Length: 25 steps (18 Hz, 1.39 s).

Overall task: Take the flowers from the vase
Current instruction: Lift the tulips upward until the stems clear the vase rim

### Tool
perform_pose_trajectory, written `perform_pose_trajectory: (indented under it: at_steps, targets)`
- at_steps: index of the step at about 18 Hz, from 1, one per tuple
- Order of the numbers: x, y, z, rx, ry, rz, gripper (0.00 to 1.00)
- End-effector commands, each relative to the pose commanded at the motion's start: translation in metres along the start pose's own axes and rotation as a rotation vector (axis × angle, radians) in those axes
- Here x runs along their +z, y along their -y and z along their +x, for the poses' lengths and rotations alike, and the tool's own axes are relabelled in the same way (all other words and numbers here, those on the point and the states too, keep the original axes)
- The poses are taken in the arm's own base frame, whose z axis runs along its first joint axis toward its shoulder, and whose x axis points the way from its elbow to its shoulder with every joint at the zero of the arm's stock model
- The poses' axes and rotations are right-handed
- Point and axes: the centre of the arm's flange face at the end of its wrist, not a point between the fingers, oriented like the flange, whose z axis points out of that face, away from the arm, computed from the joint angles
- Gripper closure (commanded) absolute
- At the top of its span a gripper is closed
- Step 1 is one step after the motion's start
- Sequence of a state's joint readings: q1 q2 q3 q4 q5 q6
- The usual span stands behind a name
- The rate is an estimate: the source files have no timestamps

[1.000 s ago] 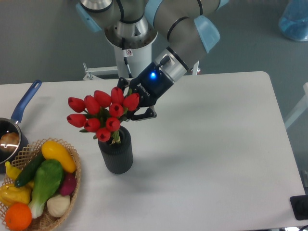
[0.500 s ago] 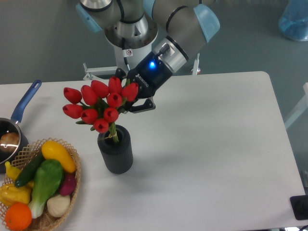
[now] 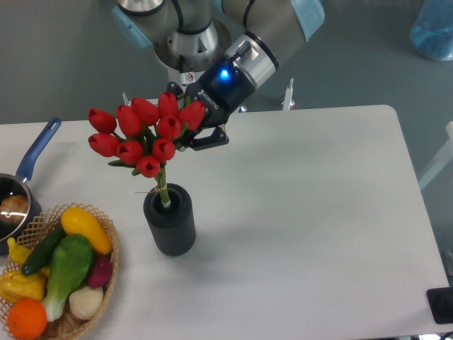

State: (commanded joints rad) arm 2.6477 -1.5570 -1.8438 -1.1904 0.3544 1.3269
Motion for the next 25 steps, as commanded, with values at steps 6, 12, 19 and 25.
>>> perform_pose_trajectory:
  at_steps: [6,12,19,25]
  targets:
    - [-0.014,0.012,-0.006,-0.018,0.022,0.03,0.75]
    - [-0.017,0.015,-0.006,-0.02,0.029,0.031,0.76]
    - [-0.027,0.023,-0.003,-0.04,0.038,0.068,0.79]
    - [-0.041,0.031,-0.008,-0.049,0.054,0.11,0.79]
